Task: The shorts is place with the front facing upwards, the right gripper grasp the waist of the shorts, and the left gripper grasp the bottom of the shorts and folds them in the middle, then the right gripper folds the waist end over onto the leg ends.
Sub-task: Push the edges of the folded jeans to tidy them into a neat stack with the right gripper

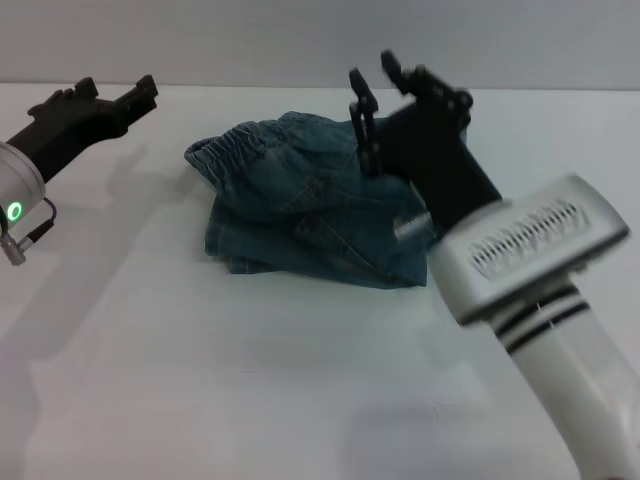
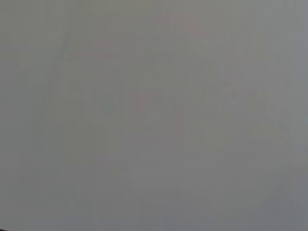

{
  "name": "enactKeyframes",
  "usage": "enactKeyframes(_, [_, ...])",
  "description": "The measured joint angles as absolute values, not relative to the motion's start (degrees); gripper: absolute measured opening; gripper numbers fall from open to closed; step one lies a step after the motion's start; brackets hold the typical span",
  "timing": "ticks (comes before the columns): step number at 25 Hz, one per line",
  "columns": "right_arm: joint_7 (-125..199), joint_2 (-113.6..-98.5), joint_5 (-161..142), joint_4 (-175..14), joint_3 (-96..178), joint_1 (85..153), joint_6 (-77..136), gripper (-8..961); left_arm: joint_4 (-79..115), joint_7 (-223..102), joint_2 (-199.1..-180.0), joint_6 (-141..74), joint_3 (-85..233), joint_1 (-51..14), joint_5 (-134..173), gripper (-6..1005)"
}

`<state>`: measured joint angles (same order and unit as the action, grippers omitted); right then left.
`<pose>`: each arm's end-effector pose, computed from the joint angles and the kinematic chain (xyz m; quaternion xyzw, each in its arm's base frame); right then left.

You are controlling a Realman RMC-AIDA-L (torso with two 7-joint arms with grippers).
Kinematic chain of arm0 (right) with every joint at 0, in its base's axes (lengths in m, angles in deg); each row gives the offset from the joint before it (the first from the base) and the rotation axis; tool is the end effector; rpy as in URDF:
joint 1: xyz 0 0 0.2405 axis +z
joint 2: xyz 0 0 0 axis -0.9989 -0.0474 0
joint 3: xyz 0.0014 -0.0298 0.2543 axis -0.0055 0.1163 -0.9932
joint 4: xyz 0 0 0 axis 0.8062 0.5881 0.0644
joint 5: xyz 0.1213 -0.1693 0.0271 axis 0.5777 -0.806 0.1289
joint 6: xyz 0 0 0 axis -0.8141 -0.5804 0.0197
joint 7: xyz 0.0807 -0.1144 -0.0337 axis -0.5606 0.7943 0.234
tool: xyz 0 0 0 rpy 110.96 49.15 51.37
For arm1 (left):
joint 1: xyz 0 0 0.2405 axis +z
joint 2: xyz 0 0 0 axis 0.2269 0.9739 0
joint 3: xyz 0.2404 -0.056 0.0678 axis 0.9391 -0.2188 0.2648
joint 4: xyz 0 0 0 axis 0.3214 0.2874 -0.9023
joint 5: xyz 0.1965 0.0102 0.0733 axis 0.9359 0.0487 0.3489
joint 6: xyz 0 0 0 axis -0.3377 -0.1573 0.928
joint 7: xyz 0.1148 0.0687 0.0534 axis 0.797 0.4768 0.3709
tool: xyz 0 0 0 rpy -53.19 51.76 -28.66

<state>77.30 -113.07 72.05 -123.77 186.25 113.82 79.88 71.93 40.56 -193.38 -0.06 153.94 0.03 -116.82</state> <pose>0.1573 0.3146 -0.1057 -0.7744 0.0576 0.3167 0.5447 -0.2764 0.3768 0.0194 -0.7439 -0.3740 -0.2907 0.4713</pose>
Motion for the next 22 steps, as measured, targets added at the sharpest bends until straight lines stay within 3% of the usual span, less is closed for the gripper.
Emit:
enactKeyframes(3, [67.7, -112.98, 66.9, -122.6, 187.3, 111.5, 80.4, 379, 71.9, 44.8, -193.39, 0.9, 154.0, 0.2, -120.9, 861])
enactKeyframes(4, [63.2, -112.97, 64.6, -120.9, 188.5, 110.9, 81.3, 137, 71.7, 47.3, -193.44, 1.6, 154.0, 0.4, -123.2, 861])
enactKeyframes(10, [57.7, -113.08, 60.7, -115.1, 192.8, 110.3, 88.4, -1, 65.4, 65.7, -193.60, 12.8, 154.0, 0.1, -138.2, 861])
enactKeyframes(22, [44.4, -113.11, 62.4, -108.3, 193.1, 108.6, 88.3, -2, 49.8, 93.8, -193.74, 29.1, 155.9, -1.4, -157.1, 861])
